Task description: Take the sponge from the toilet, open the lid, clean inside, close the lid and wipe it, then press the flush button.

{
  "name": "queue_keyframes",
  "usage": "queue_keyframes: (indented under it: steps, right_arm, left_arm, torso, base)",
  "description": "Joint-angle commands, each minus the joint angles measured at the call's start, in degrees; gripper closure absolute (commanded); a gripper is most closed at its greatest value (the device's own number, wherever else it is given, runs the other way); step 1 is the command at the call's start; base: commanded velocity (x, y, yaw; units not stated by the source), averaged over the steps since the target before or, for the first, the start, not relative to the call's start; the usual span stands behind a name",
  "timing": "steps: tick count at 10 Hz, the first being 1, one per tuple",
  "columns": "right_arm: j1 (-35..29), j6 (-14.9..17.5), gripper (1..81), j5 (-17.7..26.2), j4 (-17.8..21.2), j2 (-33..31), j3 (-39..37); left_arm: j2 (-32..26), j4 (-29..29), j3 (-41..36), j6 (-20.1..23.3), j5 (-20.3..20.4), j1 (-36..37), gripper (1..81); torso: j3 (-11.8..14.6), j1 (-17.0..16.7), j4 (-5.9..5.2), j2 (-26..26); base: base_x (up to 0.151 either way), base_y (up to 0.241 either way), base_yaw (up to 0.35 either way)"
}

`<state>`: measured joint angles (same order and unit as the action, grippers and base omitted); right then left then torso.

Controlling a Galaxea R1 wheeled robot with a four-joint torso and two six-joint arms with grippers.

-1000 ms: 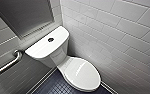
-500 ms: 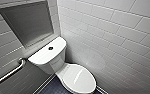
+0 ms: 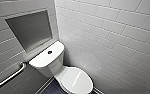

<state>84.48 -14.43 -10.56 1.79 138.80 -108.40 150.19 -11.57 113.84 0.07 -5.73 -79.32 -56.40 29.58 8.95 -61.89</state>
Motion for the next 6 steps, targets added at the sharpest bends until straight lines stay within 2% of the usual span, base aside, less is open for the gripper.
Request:
queue_keyframes:
  steps: [1, 2, 3, 4, 5, 6]
  right_arm:
    - [1.97, 0.02, 81.1, 2.12, -4.08, 3.88, -5.58]
    - [1.97, 0.02, 81.1, 2.12, -3.99, 5.81, -7.69]
    - [1.89, -0.06, 81.1, 2.12, -3.99, 6.69, -8.48]
    - [1.88, -0.07, 81.1, 2.12, -3.90, 6.95, -8.66]
    - [1.88, -0.06, 81.1, 2.12, -4.08, 7.39, -9.01]
    - [1.97, -0.07, 81.1, 2.12, -4.08, 7.83, -9.62]
  left_arm:
    - [-0.41, 0.58, -0.37, 0.10, -4.03, 0.26, 1.0]
    - [0.20, 0.58, 0.51, 0.10, -4.03, 0.26, 1.0]
    - [0.72, 0.58, 1.12, 0.10, -4.03, 0.26, 1.0]
    - [1.26, 0.58, 2.01, 0.10, -4.03, 0.26, 1.0]
    - [1.96, 0.58, 3.14, 0.01, -4.03, 0.26, 1.0]
    - [2.49, 0.58, 4.20, 0.02, -4.03, 0.27, 1.0]
  torso:
    - [-0.02, -3.58, -2.32, 5.57]
    - [0.13, -4.76, -5.53, 7.41]
    - [0.19, -5.90, -0.24, 9.22]
    - [0.19, -6.71, -1.07, 10.58]
    - [5.77, -7.63, -1.84, 11.96]
    - [6.06, -8.57, -2.14, 13.46]
  base:
    - [0.000, 0.000, 0.000]
    - [0.000, 0.000, 0.000]
    - [0.000, 0.000, 0.000]
    - [0.000, 0.000, 0.000]
    - [0.000, 0.000, 0.000]
    - [0.000, 0.000, 0.000]
